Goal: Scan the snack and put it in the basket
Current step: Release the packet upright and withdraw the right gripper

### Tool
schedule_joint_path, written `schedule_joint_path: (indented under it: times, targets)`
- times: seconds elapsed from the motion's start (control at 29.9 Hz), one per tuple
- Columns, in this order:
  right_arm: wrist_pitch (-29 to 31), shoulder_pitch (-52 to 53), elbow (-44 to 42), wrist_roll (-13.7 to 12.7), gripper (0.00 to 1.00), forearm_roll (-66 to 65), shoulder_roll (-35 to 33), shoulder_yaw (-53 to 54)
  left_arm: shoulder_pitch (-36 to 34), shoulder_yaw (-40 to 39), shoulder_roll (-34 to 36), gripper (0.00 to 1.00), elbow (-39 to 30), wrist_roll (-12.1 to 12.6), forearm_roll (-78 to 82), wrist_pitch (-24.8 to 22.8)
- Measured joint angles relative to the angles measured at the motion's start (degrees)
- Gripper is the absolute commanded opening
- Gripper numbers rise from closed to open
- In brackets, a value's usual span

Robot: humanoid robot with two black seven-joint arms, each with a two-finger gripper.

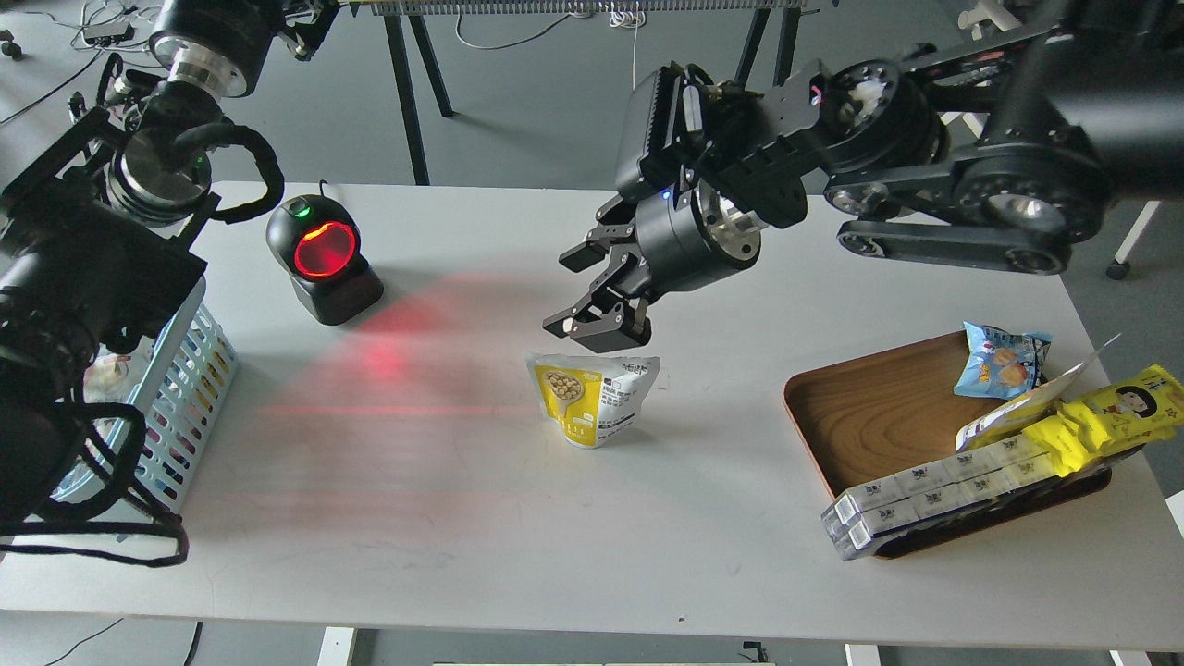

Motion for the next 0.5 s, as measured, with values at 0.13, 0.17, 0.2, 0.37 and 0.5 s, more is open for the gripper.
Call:
schedule_joint_path:
  times: [0.13,0.17,0.2,0.37,0.5]
  targets:
    - [-0.04,1.44,1.79,0.0,0.97,4.62,-6.08,2.79,-0.2,0.49,0.03,1.0,-0.03,0.19,0.14,0.0]
    - [-0.05,0.97,2.04,-0.01,0.98,5.81,-8.39,4.84,-0.22,0.72,0.1,1.0,-0.05,0.19,0.15,0.0]
    - [0.0,-0.16,2.23,0.0,0.99,7.13,-10.75,7.21,-0.25,0.89,0.25,1.0,-0.11,0.19,0.16,0.0]
    - [0.82,-8.62,1.11,-0.01,1.0,14.91,-19.56,21.23,-0.58,3.32,1.74,1.0,-1.11,0.67,0.4,0.0]
    - [3.36,-14.91,-2.99,-0.02,1.0,18.52,-24.34,30.07,-1.64,7.15,1.92,1.0,-1.3,0.73,0.74,0.0]
